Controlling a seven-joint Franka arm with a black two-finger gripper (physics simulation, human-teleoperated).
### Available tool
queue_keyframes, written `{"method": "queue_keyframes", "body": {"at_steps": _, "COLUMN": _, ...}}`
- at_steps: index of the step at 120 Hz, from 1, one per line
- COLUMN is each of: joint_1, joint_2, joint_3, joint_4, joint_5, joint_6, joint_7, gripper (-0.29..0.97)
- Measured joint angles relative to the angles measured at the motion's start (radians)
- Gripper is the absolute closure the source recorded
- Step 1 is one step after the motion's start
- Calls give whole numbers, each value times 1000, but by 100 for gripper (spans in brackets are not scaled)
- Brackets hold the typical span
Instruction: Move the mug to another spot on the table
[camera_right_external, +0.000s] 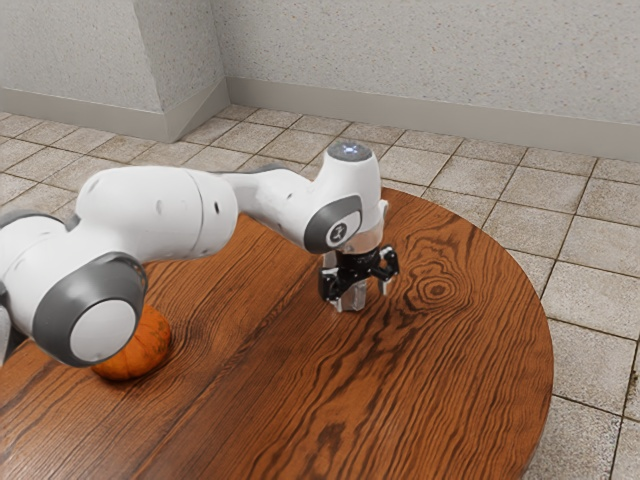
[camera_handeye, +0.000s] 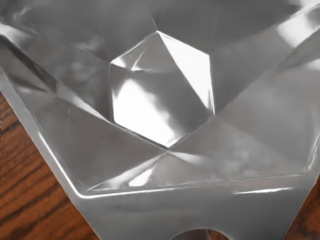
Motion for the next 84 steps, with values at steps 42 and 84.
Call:
{"method": "queue_keyframes", "body": {"at_steps": 42, "joint_1": 1, "joint_2": 2, "joint_3": 16, "joint_4": 28, "joint_5": 19, "joint_6": 8, "joint_7": -160, "gripper": 23}}
{"method": "queue_keyframes", "body": {"at_steps": 84, "joint_1": 2, "joint_2": 1, "joint_3": 23, "joint_4": 28, "joint_5": 5, "joint_6": 7, "joint_7": -254, "gripper": 57}}
